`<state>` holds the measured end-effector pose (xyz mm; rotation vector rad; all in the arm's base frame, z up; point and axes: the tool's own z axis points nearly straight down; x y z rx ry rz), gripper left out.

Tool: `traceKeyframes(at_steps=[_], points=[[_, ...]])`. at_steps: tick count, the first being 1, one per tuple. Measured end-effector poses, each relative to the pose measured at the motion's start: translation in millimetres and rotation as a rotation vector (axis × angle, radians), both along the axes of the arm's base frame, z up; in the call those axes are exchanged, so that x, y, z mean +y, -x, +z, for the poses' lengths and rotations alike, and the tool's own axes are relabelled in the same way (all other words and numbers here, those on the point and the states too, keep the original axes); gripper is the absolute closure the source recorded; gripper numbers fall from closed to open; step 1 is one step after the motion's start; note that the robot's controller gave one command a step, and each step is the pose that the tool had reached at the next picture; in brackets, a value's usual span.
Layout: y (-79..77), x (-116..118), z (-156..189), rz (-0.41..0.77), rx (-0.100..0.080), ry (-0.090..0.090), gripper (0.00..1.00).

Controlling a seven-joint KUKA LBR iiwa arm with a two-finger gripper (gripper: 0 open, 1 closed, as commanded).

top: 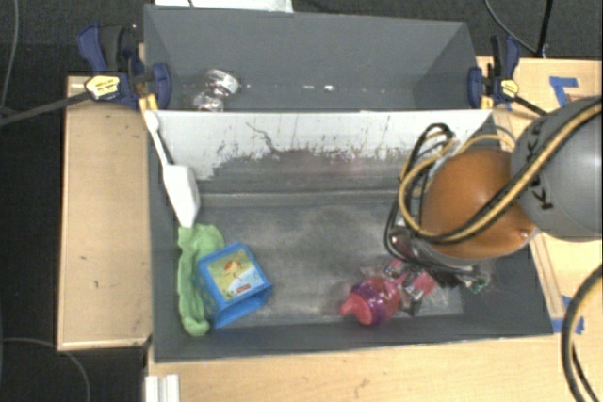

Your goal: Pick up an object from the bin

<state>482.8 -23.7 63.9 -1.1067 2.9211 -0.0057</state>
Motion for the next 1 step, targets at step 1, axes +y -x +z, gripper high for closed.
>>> traceKeyframes(at_steps=[1], points=[[0.5, -0.4, 1.6, 0.003, 0.001, 0.000, 1.00]])
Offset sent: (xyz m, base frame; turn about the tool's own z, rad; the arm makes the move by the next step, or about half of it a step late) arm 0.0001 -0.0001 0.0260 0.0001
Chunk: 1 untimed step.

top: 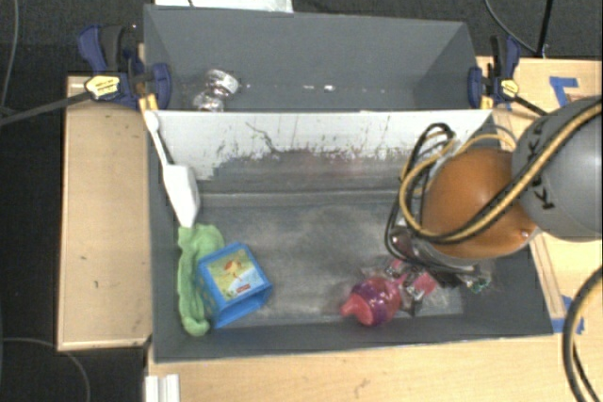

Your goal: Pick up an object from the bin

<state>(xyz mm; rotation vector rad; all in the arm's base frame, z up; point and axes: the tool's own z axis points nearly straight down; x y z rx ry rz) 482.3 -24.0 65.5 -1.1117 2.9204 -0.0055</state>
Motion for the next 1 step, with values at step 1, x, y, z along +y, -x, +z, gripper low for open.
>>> traceKeyframes(at_steps=[1], points=[[0.4, 0.1, 3.9, 0.000, 0.006, 0.001, 1.00]])
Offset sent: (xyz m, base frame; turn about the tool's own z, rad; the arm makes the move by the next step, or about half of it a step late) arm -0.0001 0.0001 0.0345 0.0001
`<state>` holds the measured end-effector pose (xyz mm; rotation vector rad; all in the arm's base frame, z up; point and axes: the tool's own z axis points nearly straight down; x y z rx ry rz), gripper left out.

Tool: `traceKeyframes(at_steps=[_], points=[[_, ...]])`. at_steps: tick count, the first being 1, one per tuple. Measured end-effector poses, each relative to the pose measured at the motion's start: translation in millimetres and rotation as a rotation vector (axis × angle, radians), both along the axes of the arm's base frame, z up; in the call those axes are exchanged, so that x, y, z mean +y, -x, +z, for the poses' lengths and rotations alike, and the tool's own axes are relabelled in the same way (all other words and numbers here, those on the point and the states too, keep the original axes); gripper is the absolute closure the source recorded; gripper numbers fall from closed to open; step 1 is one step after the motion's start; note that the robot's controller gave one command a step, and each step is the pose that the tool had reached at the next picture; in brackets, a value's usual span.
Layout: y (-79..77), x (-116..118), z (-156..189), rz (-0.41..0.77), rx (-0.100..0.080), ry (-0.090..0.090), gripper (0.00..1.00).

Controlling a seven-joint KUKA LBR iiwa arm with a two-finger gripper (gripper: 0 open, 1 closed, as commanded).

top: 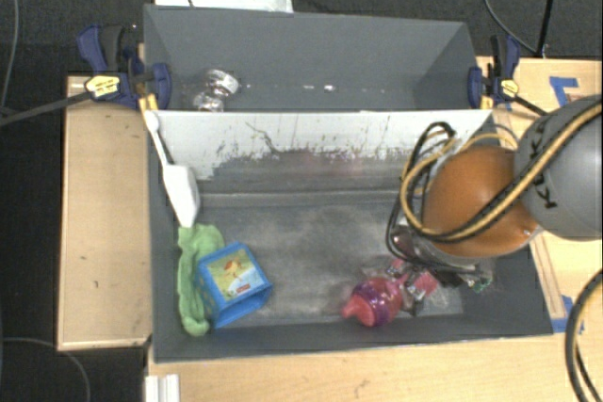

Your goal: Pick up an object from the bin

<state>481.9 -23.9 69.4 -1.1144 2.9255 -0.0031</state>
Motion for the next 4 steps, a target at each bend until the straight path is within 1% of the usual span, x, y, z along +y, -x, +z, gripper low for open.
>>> traceKeyframes(at_steps=[2, 4], points=[[2.0, 1, 21, -0.004, 0.013, 0.000, 1.00], [1.0, 0, 49, -0.008, 0.008, 0.001, 1.00]])
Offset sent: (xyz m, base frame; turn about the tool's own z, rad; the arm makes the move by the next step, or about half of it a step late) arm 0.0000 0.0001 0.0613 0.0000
